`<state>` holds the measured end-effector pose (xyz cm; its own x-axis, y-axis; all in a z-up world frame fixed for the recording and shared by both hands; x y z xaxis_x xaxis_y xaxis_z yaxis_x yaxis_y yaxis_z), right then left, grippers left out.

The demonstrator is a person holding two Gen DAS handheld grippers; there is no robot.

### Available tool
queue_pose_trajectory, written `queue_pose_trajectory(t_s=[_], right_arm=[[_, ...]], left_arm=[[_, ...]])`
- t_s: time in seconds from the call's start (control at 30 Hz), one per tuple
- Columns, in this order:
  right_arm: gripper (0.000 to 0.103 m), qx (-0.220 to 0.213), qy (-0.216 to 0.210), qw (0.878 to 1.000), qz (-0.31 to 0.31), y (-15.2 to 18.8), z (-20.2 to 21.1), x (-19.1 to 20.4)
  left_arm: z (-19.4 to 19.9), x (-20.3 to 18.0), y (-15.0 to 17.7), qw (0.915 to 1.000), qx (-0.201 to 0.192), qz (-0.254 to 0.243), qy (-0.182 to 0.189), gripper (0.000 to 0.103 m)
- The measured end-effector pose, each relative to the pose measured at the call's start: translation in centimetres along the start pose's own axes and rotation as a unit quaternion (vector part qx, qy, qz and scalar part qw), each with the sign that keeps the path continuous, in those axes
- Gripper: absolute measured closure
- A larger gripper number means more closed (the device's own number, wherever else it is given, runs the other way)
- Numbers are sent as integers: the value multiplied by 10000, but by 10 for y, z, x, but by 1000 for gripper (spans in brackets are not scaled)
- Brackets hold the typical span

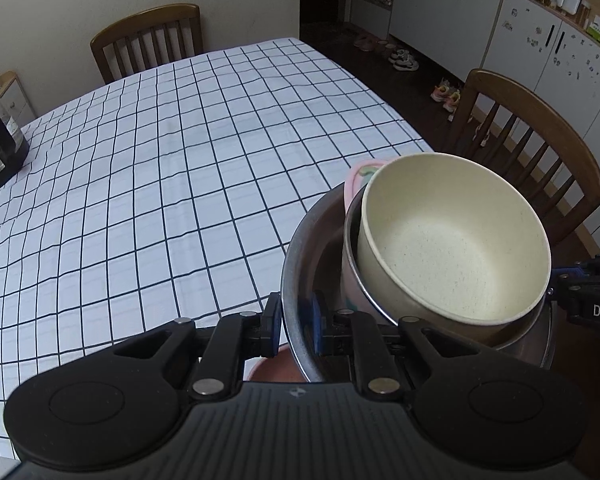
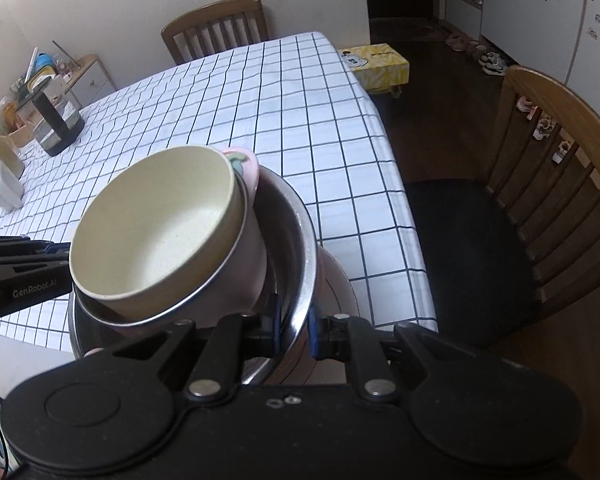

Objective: Organize plates and bowls
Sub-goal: 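Lift and carry the nested stack with both grippers toward the pink bear plate, then lower the stack onto the pink bear plate and open both grippers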

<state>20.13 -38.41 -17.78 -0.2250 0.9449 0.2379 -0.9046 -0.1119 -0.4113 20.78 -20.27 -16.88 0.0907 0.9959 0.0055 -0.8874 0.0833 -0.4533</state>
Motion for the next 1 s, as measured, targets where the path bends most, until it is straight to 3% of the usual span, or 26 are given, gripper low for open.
queue_pose_trajectory(t_s=[0.3, 0.7, 0.83, 1.0], right_arm=[[89, 204, -55, 9998, 30, 7, -17, -1], [85, 229, 147, 9995, -151, 12, -22, -9], [80, 166, 229, 9993, -248, 10, -19, -10], [77, 56, 321, 9988, -359, 10, -12, -10]], left_arm=[[-18, 3, 12, 9996, 248, 69, 76, 89], [-20, -9, 9, 9990, 149, -383, 185, 88], [-18, -8, 7, 9986, 81, -405, 317, 73], [-14, -5, 8, 9982, 8, -486, 348, 67]])
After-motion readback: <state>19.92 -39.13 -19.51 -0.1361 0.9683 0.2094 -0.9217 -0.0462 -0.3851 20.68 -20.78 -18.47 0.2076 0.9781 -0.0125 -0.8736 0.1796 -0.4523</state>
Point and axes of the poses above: each gripper's, at about its wrist camera, not at the fingertips, and z roughly against the way its jaws point, x to its left, y to its underside, the point moved 10 cm from there along -z, roughly the way its jaws point, and after that the axes turned 6 degrees about x, right-handed, at the moved point
